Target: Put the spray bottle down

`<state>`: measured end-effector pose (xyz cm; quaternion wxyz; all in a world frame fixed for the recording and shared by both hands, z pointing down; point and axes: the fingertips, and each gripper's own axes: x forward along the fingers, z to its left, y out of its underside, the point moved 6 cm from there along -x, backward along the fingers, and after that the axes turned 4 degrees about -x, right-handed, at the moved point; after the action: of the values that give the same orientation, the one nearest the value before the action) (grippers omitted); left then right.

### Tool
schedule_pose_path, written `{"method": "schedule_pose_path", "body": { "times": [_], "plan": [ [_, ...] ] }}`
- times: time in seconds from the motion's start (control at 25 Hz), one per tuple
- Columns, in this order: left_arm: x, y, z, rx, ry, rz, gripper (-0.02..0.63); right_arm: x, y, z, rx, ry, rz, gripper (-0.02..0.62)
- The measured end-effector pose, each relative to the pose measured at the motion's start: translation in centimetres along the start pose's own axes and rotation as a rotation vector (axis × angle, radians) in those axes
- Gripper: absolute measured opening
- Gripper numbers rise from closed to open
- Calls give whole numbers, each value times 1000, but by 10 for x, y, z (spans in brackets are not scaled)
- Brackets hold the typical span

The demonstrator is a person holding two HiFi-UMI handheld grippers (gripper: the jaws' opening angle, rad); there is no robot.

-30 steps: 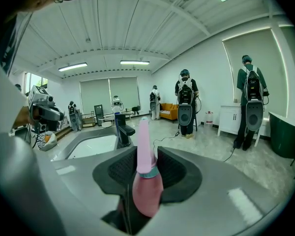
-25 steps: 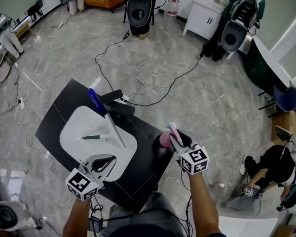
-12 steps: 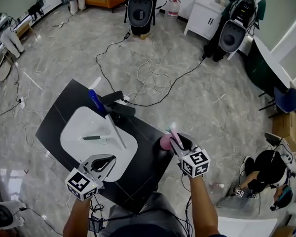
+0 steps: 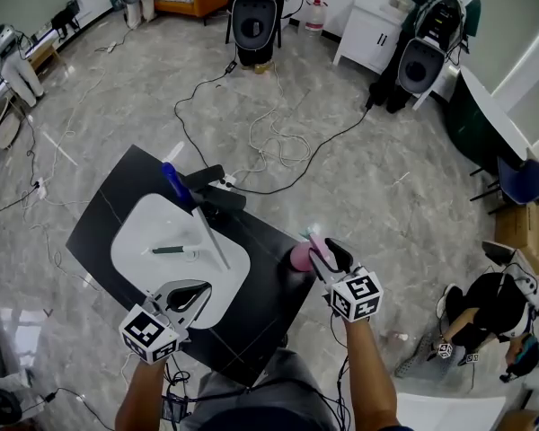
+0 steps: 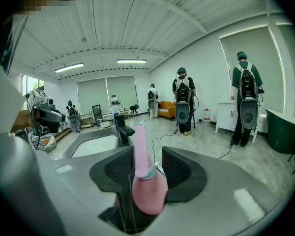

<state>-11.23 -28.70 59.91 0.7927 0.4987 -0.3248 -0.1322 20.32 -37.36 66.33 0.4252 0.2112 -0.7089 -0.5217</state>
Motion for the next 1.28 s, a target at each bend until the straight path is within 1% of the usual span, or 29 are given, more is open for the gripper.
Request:
{"method": "schedule_pose_path", "body": {
  "times": [0.2, 0.4, 0.56, 0.76, 0.88, 0.92, 1.0, 1.04, 1.12, 1.28],
  "plan": [
    [-6, -4, -10, 1, 3, -2, 2, -13, -10, 5, -6, 2, -37, 193],
    [-15, -11, -22, -1, -1, -4, 2, -29, -22, 8, -17, 8, -49, 193],
    [-28, -18, -32, 3, -10, -6, 2, -50, -35, 6, -8, 59, -63, 193],
    [-46, -28, -45, 9, -21, -7, 2, -85, -53, -3, 22, 163, -98, 185],
    [-59, -32, -53, 9, -22, -6, 2, -111, -62, -1, 46, 213, -116, 139],
    [-63, -33, -56, 10, -21, -6, 2, -119, -64, 2, 50, 221, -119, 116],
    [-72, -35, -60, 13, -17, -7, 2, -135, -69, 12, 47, 221, -120, 50],
    [-77, -36, -63, 15, -14, -9, 2, -143, -72, 18, 43, 216, -121, 29],
    [-86, -37, -67, 19, -6, -12, 2, -158, -78, 33, 38, 203, -121, 12],
    [-107, -41, -71, 39, 10, -32, 2, -184, -89, 70, 7, 166, -92, 11]
  ]
}}
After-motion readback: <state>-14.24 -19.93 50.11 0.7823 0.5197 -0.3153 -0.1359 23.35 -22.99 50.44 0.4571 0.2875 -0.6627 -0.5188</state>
